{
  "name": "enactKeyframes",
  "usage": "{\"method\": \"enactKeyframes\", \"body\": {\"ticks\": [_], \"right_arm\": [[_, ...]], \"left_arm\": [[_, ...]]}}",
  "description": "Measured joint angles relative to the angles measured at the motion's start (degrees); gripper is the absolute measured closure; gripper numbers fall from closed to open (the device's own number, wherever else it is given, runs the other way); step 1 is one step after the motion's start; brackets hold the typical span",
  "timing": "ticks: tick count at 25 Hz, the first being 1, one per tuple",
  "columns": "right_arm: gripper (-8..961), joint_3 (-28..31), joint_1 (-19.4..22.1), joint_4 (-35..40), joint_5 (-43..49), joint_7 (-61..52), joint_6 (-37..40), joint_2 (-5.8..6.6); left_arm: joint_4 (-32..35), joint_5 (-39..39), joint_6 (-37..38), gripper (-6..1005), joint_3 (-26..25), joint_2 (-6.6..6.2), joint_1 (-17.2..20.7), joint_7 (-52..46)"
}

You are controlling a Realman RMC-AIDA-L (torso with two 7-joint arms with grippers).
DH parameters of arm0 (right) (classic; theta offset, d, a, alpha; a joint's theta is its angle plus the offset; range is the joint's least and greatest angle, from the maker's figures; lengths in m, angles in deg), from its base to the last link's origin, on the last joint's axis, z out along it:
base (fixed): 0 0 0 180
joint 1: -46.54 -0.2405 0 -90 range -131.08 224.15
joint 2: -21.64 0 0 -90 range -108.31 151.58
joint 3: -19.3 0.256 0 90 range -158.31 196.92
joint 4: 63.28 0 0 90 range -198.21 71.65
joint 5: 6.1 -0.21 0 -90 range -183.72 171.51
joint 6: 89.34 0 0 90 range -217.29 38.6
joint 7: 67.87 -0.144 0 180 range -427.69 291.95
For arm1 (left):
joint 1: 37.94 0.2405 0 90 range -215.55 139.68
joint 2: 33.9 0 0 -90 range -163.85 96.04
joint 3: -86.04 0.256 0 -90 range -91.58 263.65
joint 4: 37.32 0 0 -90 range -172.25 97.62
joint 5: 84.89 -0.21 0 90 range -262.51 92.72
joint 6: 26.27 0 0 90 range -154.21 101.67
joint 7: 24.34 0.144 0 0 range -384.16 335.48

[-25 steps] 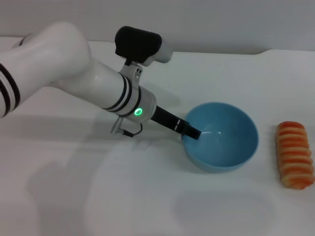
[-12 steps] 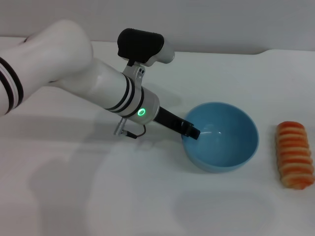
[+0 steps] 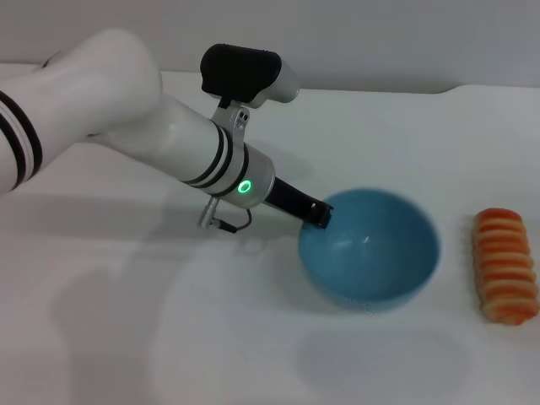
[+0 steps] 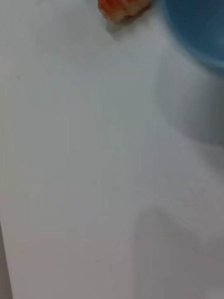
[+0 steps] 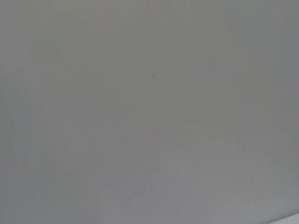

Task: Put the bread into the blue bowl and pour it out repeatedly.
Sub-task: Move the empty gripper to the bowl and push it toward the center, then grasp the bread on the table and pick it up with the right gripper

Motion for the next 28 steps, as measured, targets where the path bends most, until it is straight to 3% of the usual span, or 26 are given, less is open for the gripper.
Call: {"method": "enactKeyframes", "body": {"ticks": [4,7,10,14,20,23,28], "right_arm": [[327,0.00,0.10,-0.04,0.00,0.01,-0.02,-0.01],[328,0.00,0.25,0.00,0.00,0.02,-0.04,-0.01],[329,0.00,0.28,0.00,0.00,0.00,-0.07,0.02],[330,-0.43,0.15,0.05,0.50,-3.22,-2.68,0.18],[331,-1.02,-0.47,2.64,7.02,-10.28,-6.29,0.53],[332,-2.83,-0.81,9.37,20.03,-24.34,-8.91,0.69],[334,-8.64,-0.98,29.21,47.01,-62.35,-9.40,0.49]], "left_arm": [[0.20,-0.17,0.22,909,0.50,-0.12,-0.62,-0.03],[0.52,-0.56,0.72,997,0.54,-0.47,-2.04,-0.11],[0.71,-4.23,1.02,999,0.08,-0.67,-4.68,-1.47],[1.23,-17.39,0.44,1001,-0.02,-0.41,-9.47,-8.93],[4.12,-25.00,0.31,1001,-0.06,-0.30,-10.73,-13.01],[5.01,-28.32,0.29,1001,-1.64,-0.31,-11.00,-13.94],[5.07,-29.18,-1.33,1001,-4.34,-0.36,-10.91,-13.99]]}}
